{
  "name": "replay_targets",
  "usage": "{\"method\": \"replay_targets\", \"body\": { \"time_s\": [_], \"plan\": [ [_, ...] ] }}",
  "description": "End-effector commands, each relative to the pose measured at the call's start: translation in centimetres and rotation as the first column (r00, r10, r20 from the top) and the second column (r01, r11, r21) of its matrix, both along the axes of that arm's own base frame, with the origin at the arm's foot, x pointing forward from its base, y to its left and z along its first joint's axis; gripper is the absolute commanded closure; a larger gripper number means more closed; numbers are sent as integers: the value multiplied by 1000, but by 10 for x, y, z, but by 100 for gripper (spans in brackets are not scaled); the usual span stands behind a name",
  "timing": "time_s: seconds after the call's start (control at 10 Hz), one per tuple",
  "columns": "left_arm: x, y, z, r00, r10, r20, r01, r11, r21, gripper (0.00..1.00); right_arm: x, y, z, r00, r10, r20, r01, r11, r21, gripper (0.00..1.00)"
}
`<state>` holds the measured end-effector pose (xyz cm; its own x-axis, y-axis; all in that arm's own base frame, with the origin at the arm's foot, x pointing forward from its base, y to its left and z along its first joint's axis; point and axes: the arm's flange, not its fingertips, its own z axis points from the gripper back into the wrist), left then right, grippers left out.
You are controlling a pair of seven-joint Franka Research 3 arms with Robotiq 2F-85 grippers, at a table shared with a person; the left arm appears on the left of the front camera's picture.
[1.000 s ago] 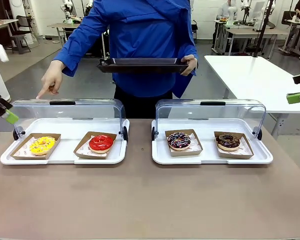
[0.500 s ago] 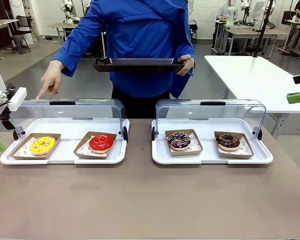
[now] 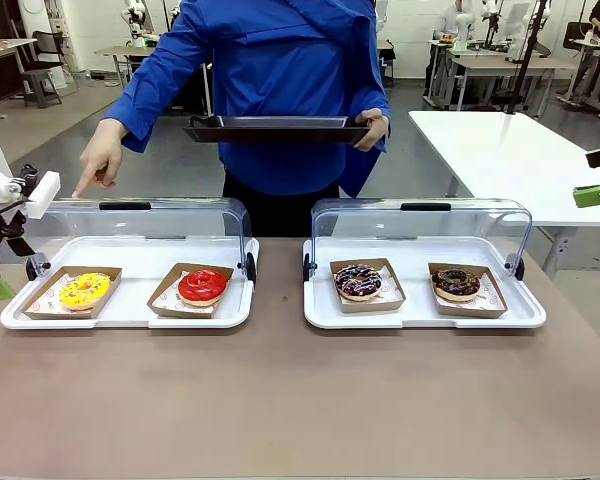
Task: Provide the desired donut to the person.
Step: Pick up and lift the Paper togo box containing the Donut pointed at by the person.
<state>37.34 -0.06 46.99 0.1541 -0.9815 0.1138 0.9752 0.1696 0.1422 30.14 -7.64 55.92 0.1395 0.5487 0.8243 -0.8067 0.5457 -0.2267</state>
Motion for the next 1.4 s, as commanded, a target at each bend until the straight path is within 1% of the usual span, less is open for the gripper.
{"method": "replay_targets", "body": {
  "time_s": [0.0, 0.1, 0.2, 0.3, 0.4, 0.5, 0.6, 0.7, 0.8, 0.9, 1.1, 1.2, 1.3],
  "plan": [
    [1, 3, 2, 1000, 18, -13, -18, 1000, 4, 0, 1, 1, -1, 1000, 6, -3, -6, 1000, 9, 0],
    [0, 0, 0, 1000, 0, 0, 0, 1000, 0, 0, 1, 1, -1, 1000, 6, -3, -6, 1000, 9, 0],
    [19, 4, -18, 992, -125, -32, 125, 992, -19, 0, 1, 1, -1, 1000, 6, -3, -6, 1000, 9, 0],
    [29, 10, -36, 984, -174, -30, 174, 985, -3, 0, 1, 1, -1, 1000, 6, -3, -6, 1000, 9, 0],
    [37, 19, -52, 974, -221, -51, 220, 975, -27, 0, 1, 1, -1, 1000, 6, -3, -6, 1000, 9, 0],
    [45, 29, -72, 973, -215, -85, 210, 976, -64, 0, 1, 1, -1, 1000, 6, -3, -6, 1000, 9, 0],
    [51, 38, -86, 974, -210, -89, 201, 974, -102, 0, 1, 1, -1, 1000, 6, -3, -6, 1000, 9, 0],
    [56, 44, -95, 980, -180, -85, 169, 978, -122, 0, 1, 1, -1, 1000, 6, -3, -6, 1000, 9, 0],
    [59, 46, -101, 979, -188, -80, 177, 976, -128, 0, 1, 1, -1, 1000, 6, -3, -6, 1000, 9, 0],
    [65, 48, -109, 985, -166, -48, 160, 981, -111, 0, 1, 1, -1, 1000, 6, -3, -6, 1000, 9, 0],
    [77, 56, -116, 996, -90, -12, 88, 991, -101, 0, 1, 1, -1, 1000, 6, -3, -6, 1000, 9, 0],
    [83, 61, -119, 997, -71, -15, 70, 994, -86, 0, 1, 1, -1, 1000, 6, -3, -6, 1000, 9, 0],
    [88, 65, -124, 998, -60, -35, 57, 995, -80, 0, 1, 1, -1, 1000, 6, -3, -6, 1000, 9, 0]
  ]
}}
